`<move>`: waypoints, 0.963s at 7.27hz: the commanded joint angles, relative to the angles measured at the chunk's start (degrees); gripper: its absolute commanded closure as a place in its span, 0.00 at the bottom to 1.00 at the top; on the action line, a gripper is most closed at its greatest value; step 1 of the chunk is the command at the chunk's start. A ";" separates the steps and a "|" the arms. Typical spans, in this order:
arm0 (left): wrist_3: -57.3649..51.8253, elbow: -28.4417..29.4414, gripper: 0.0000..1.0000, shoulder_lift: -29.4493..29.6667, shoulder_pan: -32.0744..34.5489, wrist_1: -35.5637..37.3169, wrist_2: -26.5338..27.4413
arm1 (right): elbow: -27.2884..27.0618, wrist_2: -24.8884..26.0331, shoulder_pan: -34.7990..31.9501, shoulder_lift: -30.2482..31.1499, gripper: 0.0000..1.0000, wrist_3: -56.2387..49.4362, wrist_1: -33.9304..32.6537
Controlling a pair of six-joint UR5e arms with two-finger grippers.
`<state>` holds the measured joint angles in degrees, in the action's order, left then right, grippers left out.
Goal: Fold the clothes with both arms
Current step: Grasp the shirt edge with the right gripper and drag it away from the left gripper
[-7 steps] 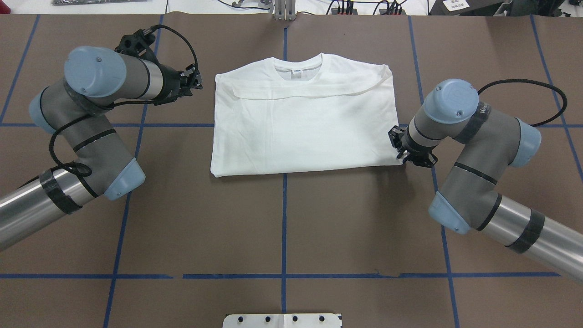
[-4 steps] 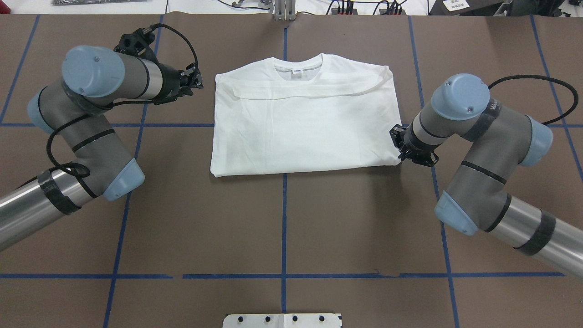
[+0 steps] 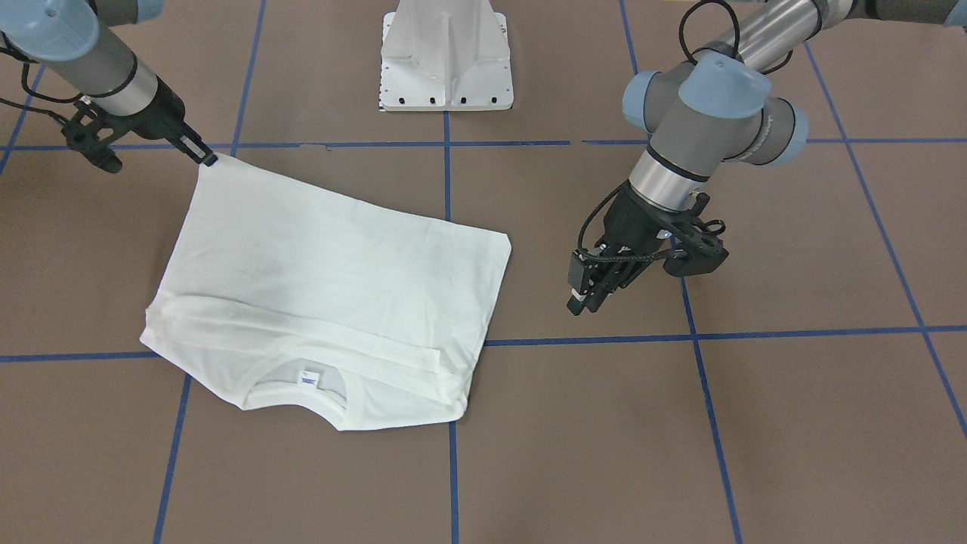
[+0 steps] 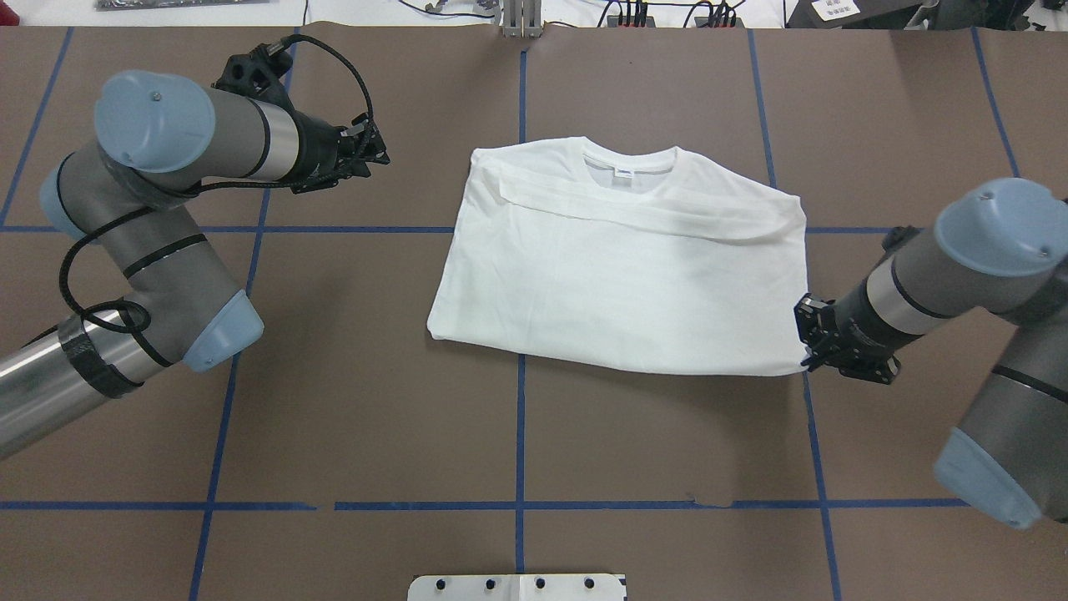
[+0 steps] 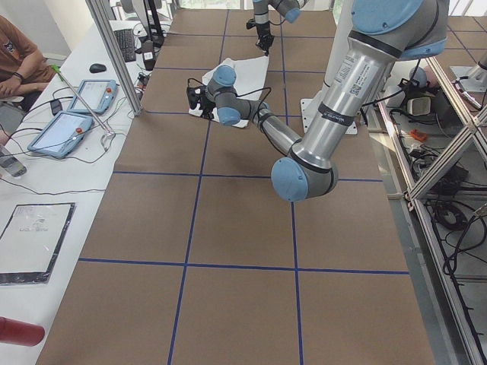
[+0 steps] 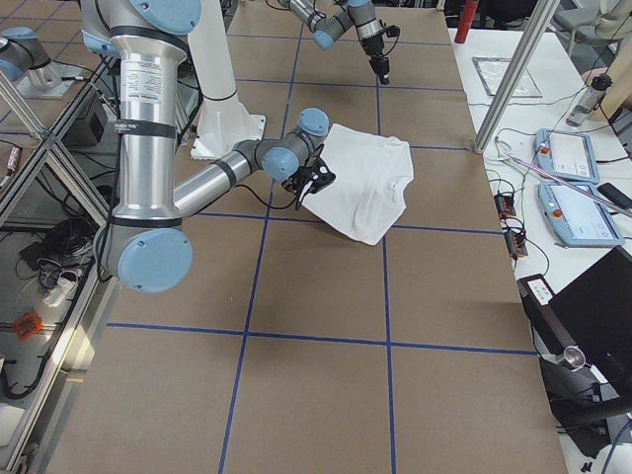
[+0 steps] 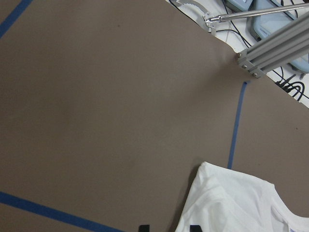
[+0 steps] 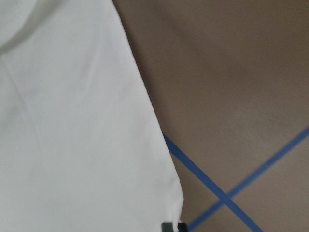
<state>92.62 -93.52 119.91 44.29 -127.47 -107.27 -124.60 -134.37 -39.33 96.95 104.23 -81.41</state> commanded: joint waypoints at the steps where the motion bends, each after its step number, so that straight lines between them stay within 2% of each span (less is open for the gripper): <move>1: 1.76 -2.44 0.60 0.06 -1.21 0.46 -4.59 | -6.87 -12.21 9.56 8.93 1.00 0.01 0.20; 2: 5.60 -3.67 0.60 0.14 -2.00 1.07 -5.40 | -8.19 -12.23 17.63 11.22 1.00 0.01 0.20; 3: 8.60 -4.99 0.57 0.06 -4.36 1.43 -5.32 | -8.21 -11.79 20.41 11.24 0.07 0.19 0.11; 4: 12.54 -5.18 0.52 0.23 -6.91 1.61 -4.89 | -7.94 -9.87 21.39 11.24 0.00 0.27 0.11; 5: 14.93 -5.26 0.49 0.15 -9.72 2.04 -4.71 | -7.42 -6.11 20.53 10.89 0.00 0.28 0.11; 6: 17.13 -5.18 0.43 0.14 -13.14 4.14 -4.62 | -4.11 -1.81 17.13 7.93 0.00 0.10 0.28; 7: 19.50 -5.26 0.38 0.41 -14.74 6.07 -3.66 | 2.62 2.75 9.88 -2.80 0.00 -0.07 0.29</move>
<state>109.19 -98.71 120.15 32.26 -123.56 -111.71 -128.11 -136.88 -22.99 103.12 104.33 -81.18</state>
